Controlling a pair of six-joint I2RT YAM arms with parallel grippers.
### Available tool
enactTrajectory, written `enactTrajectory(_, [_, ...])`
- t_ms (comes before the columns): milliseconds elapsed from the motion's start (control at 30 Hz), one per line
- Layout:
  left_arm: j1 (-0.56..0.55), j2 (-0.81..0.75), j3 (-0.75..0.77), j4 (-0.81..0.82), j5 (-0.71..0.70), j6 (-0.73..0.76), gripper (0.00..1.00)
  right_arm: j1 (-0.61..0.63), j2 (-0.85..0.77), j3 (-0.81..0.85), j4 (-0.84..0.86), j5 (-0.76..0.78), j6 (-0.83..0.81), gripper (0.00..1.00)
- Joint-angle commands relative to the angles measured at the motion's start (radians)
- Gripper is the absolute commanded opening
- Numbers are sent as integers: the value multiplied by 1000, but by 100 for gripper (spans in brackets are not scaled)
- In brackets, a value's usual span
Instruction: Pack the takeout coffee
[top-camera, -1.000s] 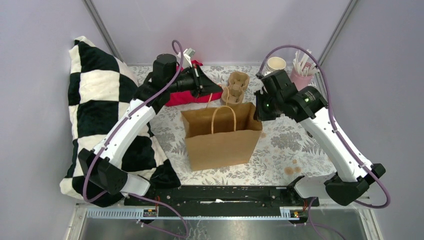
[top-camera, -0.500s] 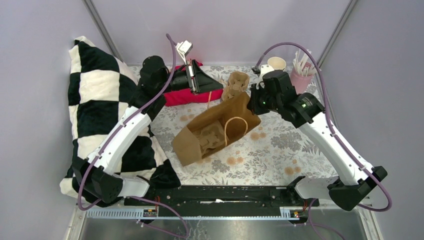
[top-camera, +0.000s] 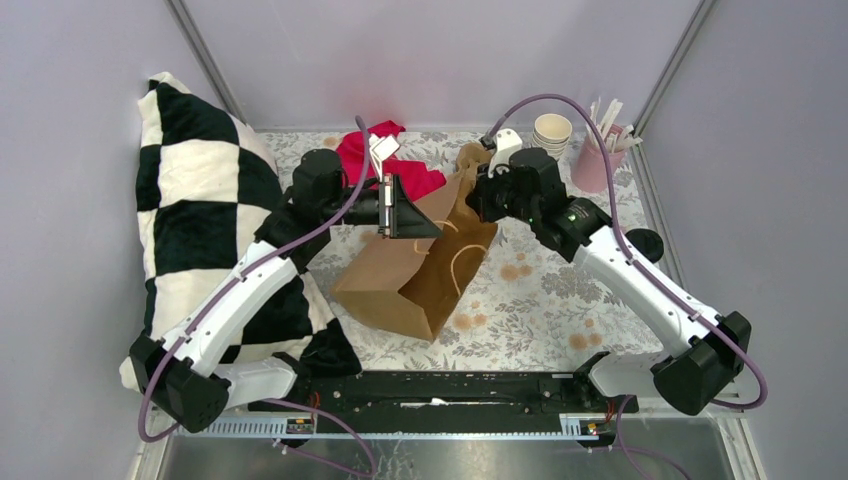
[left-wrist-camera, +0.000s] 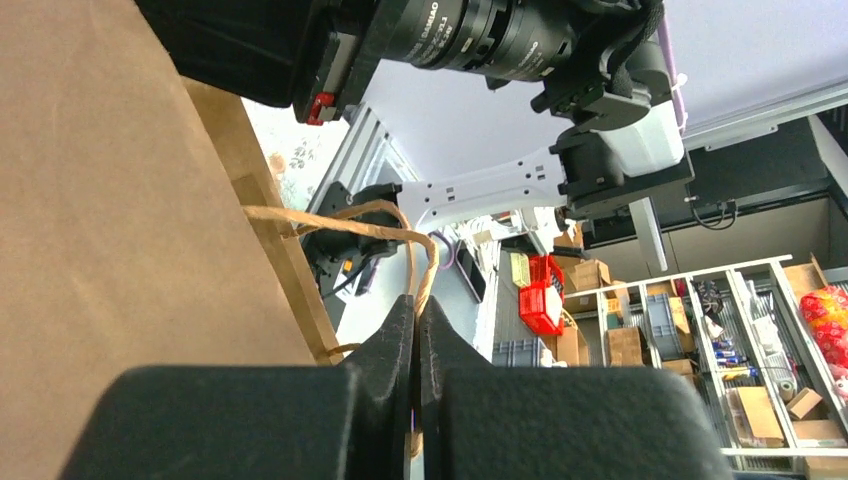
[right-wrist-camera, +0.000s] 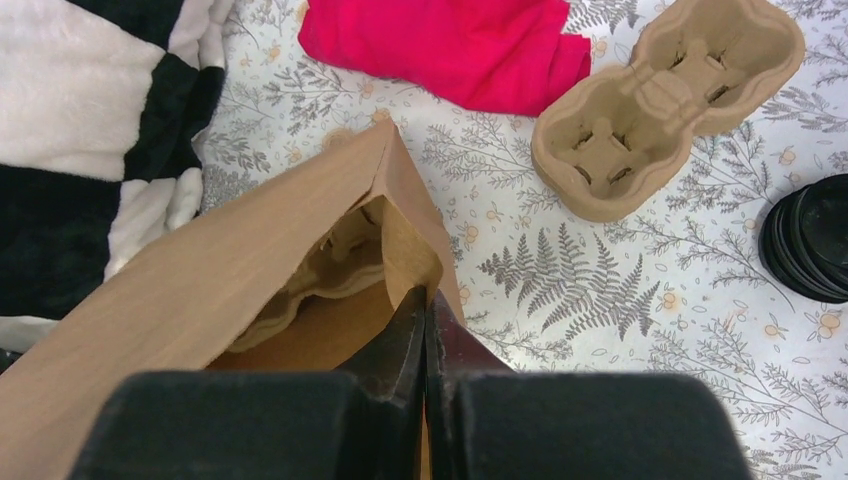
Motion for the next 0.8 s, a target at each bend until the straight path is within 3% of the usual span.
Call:
enactTrajectory(0, [-5, -43, 23, -81, -19, 87, 0, 4, -43, -12, 52, -24, -17, 0])
enactTrajectory(200, [-3, -20, 130, -127, -73, 113, 0, 4, -74, 30, -61, -10, 14, 0])
enactTrajectory(433, [25, -7, 122, -14, -116, 47, 0, 4, -132, 50, -132, -5, 54, 0])
enactTrajectory(500, [37, 3, 140, 6, -130, 5, 0, 4, -96, 134, -231, -11, 67, 0])
enactTrajectory(633, [73, 75, 310, -160, -203, -10, 0, 4, 39, 379, -556, -9, 152, 0])
enactTrajectory(767, [81, 115, 403, -242, -257, -56, 0, 4, 98, 519, -749, -62, 212, 0])
